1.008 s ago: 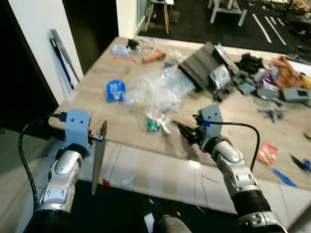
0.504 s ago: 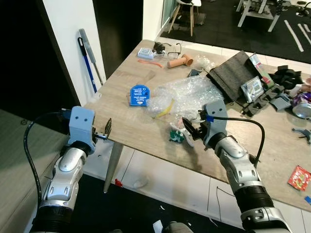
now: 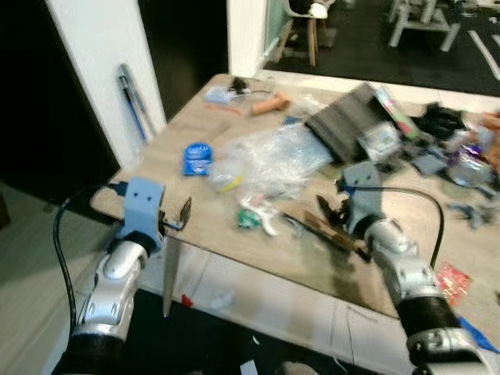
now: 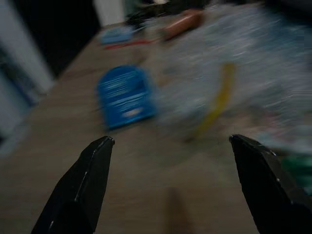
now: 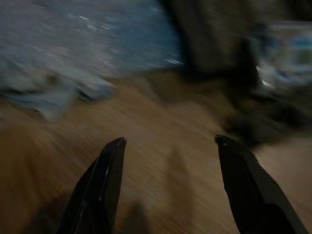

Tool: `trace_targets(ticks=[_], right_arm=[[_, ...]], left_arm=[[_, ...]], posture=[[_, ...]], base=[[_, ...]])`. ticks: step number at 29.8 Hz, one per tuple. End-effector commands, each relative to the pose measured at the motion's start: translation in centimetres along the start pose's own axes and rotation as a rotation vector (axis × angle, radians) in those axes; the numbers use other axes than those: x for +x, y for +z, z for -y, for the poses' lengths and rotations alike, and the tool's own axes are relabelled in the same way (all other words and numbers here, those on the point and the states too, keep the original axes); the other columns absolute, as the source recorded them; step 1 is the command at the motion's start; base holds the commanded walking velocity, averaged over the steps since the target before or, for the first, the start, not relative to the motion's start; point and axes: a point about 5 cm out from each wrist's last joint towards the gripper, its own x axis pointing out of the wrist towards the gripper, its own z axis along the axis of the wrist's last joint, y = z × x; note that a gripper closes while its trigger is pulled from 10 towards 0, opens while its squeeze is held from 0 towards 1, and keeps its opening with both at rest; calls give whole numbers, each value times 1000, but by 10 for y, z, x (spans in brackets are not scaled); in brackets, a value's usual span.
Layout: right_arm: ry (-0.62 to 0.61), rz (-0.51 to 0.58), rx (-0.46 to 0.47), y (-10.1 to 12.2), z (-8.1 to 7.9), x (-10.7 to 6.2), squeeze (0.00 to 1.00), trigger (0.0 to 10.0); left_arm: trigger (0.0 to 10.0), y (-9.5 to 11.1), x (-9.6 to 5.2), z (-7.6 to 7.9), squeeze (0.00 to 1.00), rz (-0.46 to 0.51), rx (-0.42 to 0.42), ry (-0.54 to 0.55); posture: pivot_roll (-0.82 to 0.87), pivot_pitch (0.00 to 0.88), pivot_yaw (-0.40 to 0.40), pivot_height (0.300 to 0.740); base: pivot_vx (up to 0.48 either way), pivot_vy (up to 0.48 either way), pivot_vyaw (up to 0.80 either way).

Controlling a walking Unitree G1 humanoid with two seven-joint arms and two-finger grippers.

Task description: Picking trash to rubbish bin

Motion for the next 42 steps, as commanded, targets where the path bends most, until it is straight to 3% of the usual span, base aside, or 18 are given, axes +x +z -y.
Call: trace_targets(ticks=[1, 7, 10, 13, 15, 20, 21, 22, 30, 31, 37, 38, 39, 42], right_arm=[[39, -43, 40, -2, -3, 1, 0, 10000], [120, -70, 75, 4, 2, -2, 0, 10000], [149, -28, 121, 12, 8, -3, 0, 10000], [158, -16, 124, 14, 8, -3, 0, 10000], [211, 28, 151, 23, 4, -6, 0, 10000], [262, 49, 156, 28, -3, -7, 0, 10000], [290, 52, 149, 29, -6, -8, 267, 10000], [329, 57, 133, 30, -11, -10, 1000, 10000], [437, 21, 60, 29, -23, -11, 1000, 10000], [466, -27, 5, 25, -25, -11, 1000, 10000], [456, -94, -68, 19, -23, -10, 1000, 10000], [460, -102, -73, 18, -23, -11, 373, 10000], [469, -104, -69, 19, -24, -11, 0, 10000], [489, -113, -78, 18, -26, -13, 0, 10000]], left_arm=[[10000, 0, -4, 0, 0, 13, -26, -45], [10000, 5, -10, 10, 0, 80, -74, -186], [10000, 10, -16, 20, 0, 134, -93, -310], [10000, 11, -18, 22, 0, 146, -96, -336], [10000, 12, -25, 28, 0, 157, -152, -460], [10000, 12, -27, 30, 0, 156, -173, -498], [10000, 12, -27, 30, 0, 157, -175, -504], [10000, 12, -28, 30, 0, 158, -177, -510], [10000, 14, -31, 32, 0, 166, -188, -550], [10000, 14, -32, 33, 0, 165, -188, -572], [10000, 15, -34, 34, 0, 166, -189, -582], [10000, 15, -34, 34, 0, 166, -189, -587], [10000, 15, -35, 35, 0, 165, -188, -594], [10000, 16, -36, 37, 0, 161, -183, -616]], posture=[[-132, 0, 13, 740], [-141, 0, 14, 740], [-144, 0, 16, 740], [-144, 0, 16, 740], [-146, 0, 19, 740], [-149, 0, 20, 740], [-151, 0, 19, 740], [-150, 0, 17, 740], [-150, 0, 13, 740], [-149, 0, 12, 740], [-148, 0, 10, 740], [-148, 0, 9, 740], [-148, 0, 9, 740], [-148, 0, 9, 740]], base=[[0, 0, 0], [0, 0, 0], [0, 0, 0], [0, 0, 0], [0, 0, 0], [0, 0, 0], [0, 0, 0], [0, 0, 0], [0, 0, 0], [0, 0, 0], [0, 0, 0], [0, 0, 0], [0, 0, 0], [0, 0, 0]])
